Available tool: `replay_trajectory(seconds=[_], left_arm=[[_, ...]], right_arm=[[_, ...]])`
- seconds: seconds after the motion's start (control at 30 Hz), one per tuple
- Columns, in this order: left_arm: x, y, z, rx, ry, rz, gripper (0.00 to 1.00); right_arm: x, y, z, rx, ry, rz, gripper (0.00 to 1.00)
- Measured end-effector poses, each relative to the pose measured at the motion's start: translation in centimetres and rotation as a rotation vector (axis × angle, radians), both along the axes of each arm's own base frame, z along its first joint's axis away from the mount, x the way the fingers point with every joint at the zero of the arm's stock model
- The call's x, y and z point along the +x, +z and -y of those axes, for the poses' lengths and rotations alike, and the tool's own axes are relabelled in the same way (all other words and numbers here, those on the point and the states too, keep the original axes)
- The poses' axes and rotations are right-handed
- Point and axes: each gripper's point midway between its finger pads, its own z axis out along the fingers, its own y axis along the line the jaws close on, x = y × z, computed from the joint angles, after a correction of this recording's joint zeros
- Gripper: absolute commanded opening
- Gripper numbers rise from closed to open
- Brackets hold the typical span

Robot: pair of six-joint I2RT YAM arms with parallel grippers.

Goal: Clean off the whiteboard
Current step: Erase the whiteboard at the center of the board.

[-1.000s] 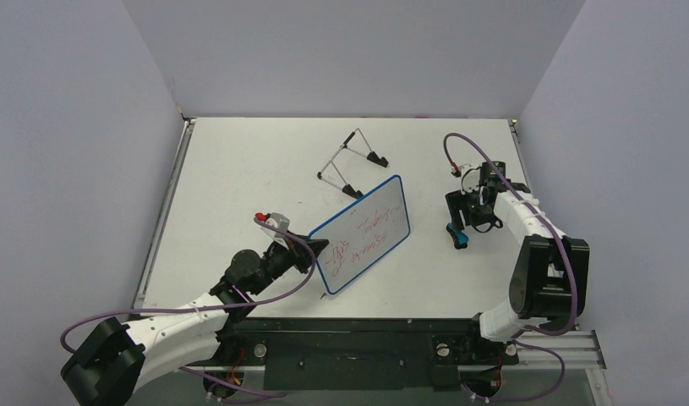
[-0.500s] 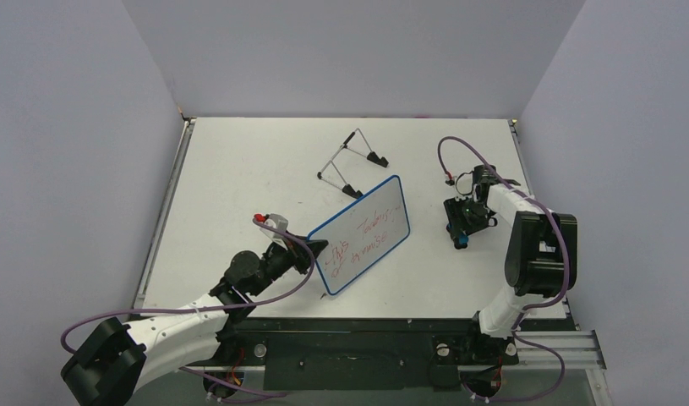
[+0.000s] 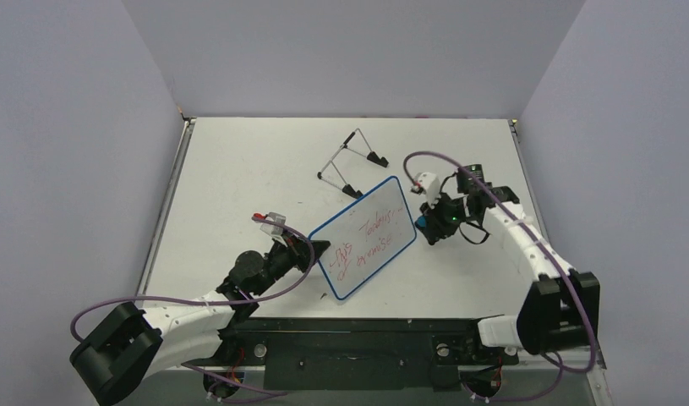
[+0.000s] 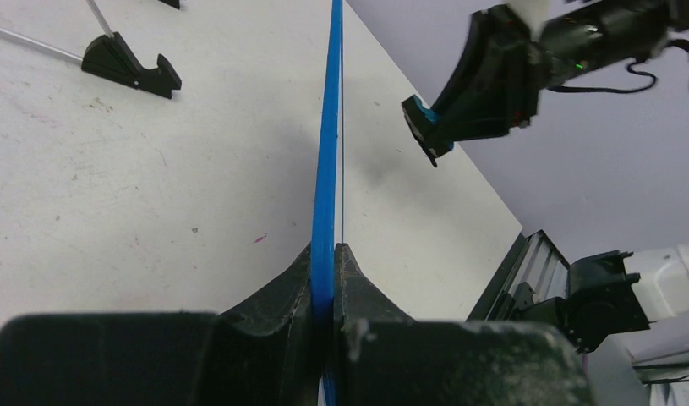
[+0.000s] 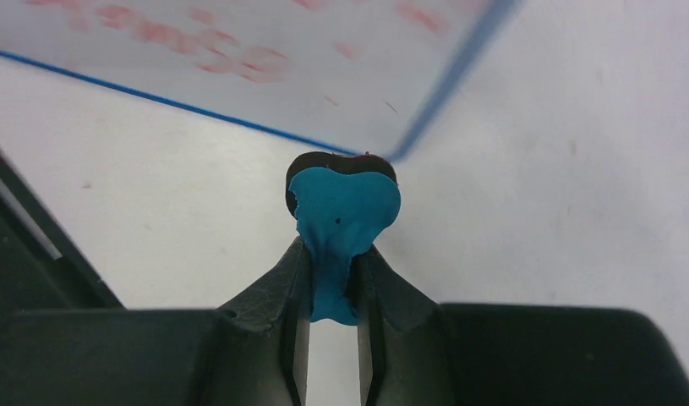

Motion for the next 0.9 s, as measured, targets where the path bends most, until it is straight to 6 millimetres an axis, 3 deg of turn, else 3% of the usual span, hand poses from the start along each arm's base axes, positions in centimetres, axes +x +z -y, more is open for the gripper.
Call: replay_trajectory(seconds=[0.1, 0.17, 0.27, 0.33, 0.6, 0.9], left_arm=[[0.4, -0.4, 0.4, -0.037, 0.008, -0.064, 0.0], [0.8, -0.6, 0.8, -0.062, 0.015, -0.109, 0.0], [1.3, -1.0, 1.3, -0.095, 0.029, -0.176, 0.0], [1.8, -1.2, 1.8, -0.116, 0.039, -0.22, 0.0], [2.6, -1.3, 3.4, -0.145, 0.057, -0.291, 0.0], [3.4, -1.4, 3.1, -0.15, 0.105, -0.318, 0.0]], right_arm=[[-3.2, 4.1, -6.4, 0.049, 0.328, 0.195, 0.0], [-5.1, 5.7, -9.5, 0.08, 0.471, 0.276, 0.0], [-6.2, 6.6, -12.9, 0.084, 0.573, 0.335, 0.0], [-6.1, 6.0, -15.0, 0.051, 0.606, 0.352, 0.0], [-7.0, 2.2, -19.1, -0.165, 0.7, 0.371, 0.0], [-5.6, 3.2, -20.4, -0.28, 0.637, 0.434, 0.0]])
